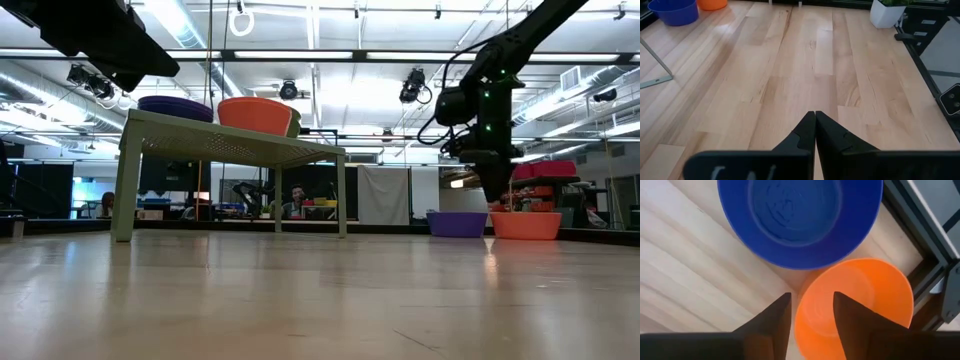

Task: Pick & Place Mini bowls
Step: Stack the orange bowl on the orange bowls on the shelf

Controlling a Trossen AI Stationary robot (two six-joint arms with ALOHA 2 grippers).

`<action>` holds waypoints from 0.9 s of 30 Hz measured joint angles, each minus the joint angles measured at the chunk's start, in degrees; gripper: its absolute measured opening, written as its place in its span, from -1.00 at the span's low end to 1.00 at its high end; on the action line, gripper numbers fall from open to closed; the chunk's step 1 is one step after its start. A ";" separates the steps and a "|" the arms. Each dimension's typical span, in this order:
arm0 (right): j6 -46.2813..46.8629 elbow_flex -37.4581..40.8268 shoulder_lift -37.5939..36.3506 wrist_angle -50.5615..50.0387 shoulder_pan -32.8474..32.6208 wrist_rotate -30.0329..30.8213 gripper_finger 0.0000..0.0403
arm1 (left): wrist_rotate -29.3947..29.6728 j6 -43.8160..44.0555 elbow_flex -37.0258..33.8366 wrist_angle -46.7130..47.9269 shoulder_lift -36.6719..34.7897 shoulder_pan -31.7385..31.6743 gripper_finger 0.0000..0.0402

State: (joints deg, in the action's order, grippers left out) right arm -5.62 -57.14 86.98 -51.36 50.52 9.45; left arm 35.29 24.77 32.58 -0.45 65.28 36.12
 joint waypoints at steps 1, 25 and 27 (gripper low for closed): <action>-0.03 -0.10 -0.03 0.02 -0.02 0.00 -0.27 | 0.00 -0.02 0.00 0.00 0.00 0.00 -0.92; 19.04 5.19 0.19 13.64 -31.96 0.84 -0.62 | 0.26 0.09 0.00 0.02 0.00 0.00 -0.92; 23.00 6.09 0.21 7.24 -31.33 6.63 -0.62 | 0.26 0.07 0.00 -0.02 0.00 0.00 -0.92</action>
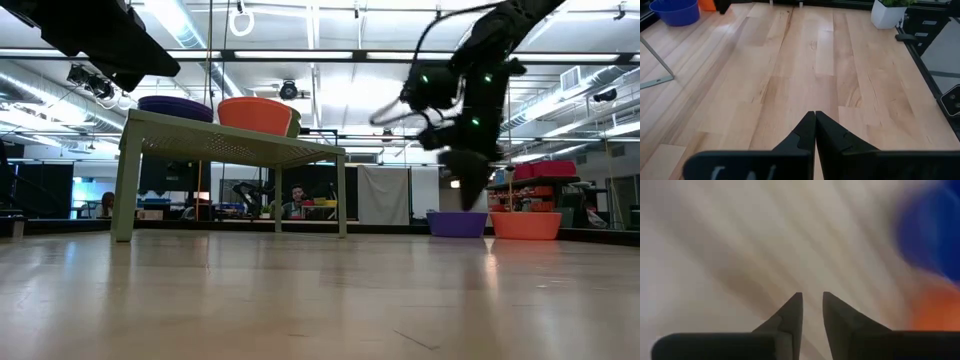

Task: Pick & Place Mini bowls
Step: Stack the orange bowl on the orange bowls on the shelf

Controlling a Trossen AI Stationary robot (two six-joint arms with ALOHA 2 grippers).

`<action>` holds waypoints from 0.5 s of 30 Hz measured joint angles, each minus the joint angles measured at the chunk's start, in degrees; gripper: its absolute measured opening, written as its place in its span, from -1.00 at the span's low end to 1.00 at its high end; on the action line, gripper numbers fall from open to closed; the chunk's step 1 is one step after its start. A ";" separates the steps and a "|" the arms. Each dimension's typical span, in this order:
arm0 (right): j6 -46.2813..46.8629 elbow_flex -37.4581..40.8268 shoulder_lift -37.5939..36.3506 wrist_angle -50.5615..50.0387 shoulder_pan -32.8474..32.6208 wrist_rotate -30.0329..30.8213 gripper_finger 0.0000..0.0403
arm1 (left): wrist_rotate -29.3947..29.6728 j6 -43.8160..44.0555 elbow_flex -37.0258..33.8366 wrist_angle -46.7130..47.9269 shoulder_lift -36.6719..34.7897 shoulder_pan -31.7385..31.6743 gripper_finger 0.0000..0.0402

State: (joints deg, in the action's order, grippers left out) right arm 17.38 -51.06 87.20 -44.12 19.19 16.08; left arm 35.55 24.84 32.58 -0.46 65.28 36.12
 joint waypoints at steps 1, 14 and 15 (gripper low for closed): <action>1.79 0.10 0.02 -2.65 0.53 2.95 -0.61 | 0.00 -0.01 0.00 0.02 0.00 0.00 -0.92; 0.22 0.25 0.00 -5.33 14.49 8.99 0.05 | -0.06 -0.04 0.00 -0.01 -0.02 0.00 -0.92; 0.12 0.25 0.00 -5.17 15.18 8.96 0.09 | -0.22 -0.04 0.00 -0.01 -0.02 0.00 -0.92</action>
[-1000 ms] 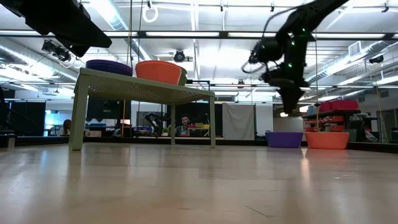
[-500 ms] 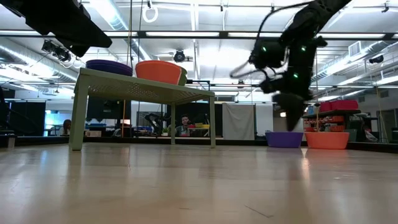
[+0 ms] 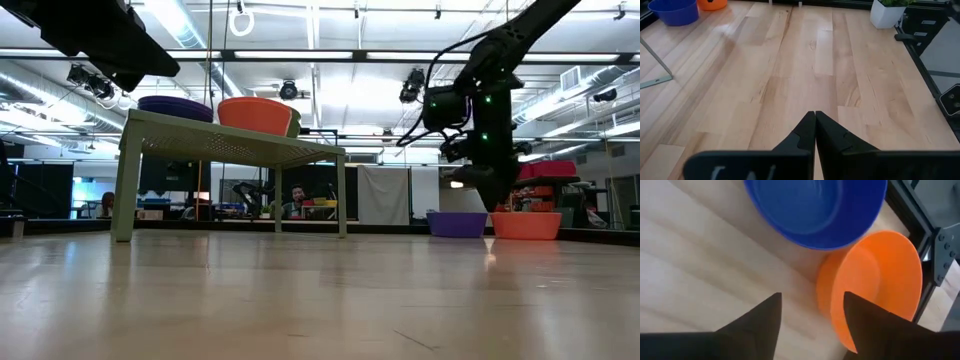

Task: Pick & Place Mini bowls
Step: Stack the orange bowl on the orange bowls on the shelf

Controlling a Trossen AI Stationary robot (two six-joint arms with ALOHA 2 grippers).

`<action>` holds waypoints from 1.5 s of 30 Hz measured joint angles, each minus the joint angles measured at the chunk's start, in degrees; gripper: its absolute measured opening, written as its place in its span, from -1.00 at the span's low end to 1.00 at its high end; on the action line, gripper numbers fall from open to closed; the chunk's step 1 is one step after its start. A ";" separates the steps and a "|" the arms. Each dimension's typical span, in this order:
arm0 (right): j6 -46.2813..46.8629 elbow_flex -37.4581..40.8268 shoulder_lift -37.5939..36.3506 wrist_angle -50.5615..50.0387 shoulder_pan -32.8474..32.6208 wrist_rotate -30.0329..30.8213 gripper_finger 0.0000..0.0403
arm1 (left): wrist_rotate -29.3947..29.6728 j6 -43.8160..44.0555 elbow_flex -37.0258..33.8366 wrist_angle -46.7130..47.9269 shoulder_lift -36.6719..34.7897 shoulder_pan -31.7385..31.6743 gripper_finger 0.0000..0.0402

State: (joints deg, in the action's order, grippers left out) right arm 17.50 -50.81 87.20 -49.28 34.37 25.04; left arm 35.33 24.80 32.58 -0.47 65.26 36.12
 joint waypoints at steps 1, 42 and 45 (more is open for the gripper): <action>-0.09 0.01 0.00 -0.05 0.58 -0.01 0.11 | -0.21 0.00 0.00 -0.02 0.00 0.00 -0.92; -5.99 5.81 -0.07 4.68 -7.54 -12.08 -0.44 | 0.64 0.11 0.00 -0.04 0.02 0.00 -0.92; -5.79 5.81 -0.07 4.68 -9.47 -13.69 -0.49 | 0.66 0.11 0.00 -0.04 0.00 0.00 -0.92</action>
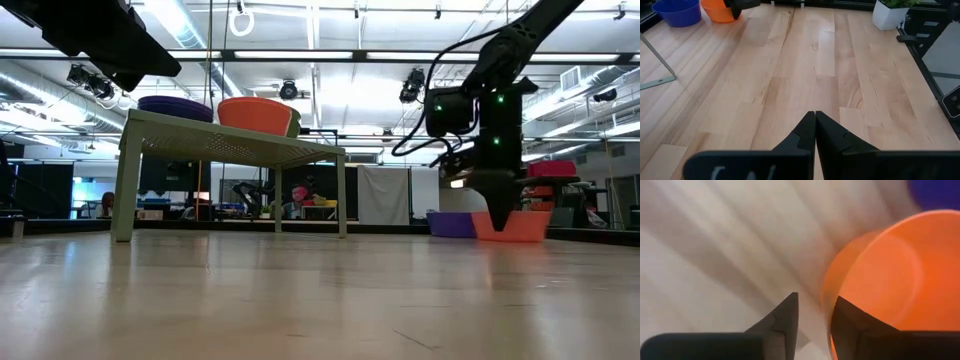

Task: Pick & Place Mini bowls
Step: Stack the orange bowl on the orange bowls on the shelf

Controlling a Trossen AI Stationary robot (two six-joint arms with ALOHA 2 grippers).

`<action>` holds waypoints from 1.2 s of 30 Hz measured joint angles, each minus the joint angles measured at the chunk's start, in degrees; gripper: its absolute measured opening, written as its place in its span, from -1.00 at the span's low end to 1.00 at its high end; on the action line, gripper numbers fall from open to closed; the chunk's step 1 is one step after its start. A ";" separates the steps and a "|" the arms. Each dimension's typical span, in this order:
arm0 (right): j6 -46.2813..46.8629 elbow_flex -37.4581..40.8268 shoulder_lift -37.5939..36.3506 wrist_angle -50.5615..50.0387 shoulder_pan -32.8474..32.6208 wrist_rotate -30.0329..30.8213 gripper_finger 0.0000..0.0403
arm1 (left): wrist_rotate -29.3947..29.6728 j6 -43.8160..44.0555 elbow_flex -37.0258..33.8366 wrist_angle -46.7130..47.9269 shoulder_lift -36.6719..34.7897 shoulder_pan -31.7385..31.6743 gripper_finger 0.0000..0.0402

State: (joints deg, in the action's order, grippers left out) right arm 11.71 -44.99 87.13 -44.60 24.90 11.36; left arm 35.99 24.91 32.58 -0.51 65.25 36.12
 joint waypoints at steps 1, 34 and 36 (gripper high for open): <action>0.02 0.00 0.00 0.00 -0.57 -0.53 -0.51 | -0.02 0.00 0.00 0.00 0.02 0.00 -0.92; 3.63 -7.85 -0.02 -1.21 -8.60 -3.25 -0.14 | -0.04 0.02 -0.02 0.00 0.00 0.00 -0.92; 4.85 -7.57 -0.02 -1.31 -8.60 -3.24 -0.09 | -0.04 0.02 -0.02 0.00 0.01 0.00 -0.92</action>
State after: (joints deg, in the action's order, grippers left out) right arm 16.56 -52.56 87.11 -45.91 16.29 8.12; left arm 35.94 24.93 32.56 -0.51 65.26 36.12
